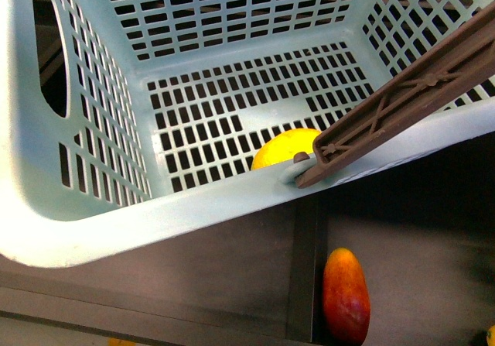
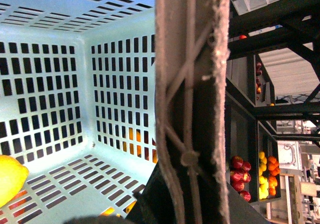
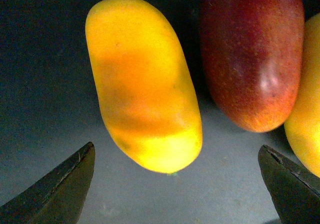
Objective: Pick lemon and mango into basket
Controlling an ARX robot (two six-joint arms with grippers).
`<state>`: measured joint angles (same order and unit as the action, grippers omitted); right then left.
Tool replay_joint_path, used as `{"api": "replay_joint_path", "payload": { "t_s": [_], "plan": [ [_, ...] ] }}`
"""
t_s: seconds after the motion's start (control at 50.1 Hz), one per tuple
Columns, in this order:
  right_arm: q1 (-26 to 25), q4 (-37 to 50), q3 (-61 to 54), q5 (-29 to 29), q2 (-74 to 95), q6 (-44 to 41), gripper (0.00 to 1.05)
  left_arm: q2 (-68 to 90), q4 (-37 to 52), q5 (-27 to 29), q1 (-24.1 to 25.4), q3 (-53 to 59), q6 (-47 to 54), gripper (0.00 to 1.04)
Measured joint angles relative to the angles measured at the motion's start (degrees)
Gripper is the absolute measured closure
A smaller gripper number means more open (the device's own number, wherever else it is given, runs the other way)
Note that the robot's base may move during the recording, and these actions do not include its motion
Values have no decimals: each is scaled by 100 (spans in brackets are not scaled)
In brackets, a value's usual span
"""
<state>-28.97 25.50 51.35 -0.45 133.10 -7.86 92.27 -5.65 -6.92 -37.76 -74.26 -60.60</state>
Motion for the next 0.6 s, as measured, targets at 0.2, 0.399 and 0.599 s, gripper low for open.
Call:
{"api": "replay_joint_path", "payload": {
  "t_s": [0.2, 0.399, 0.599],
  "plan": [
    [133, -155, 535, 22, 505, 127, 9, 0, 0, -28, -2, 0, -4, 100],
    [205, -219, 848, 22, 813, 249, 9, 0, 0, -33, -9, 0, -7, 100],
    [275, -258, 1117, 24, 1056, 367, 9, 0, 0, 2, -7, 0, -4, 100]
  ]
}}
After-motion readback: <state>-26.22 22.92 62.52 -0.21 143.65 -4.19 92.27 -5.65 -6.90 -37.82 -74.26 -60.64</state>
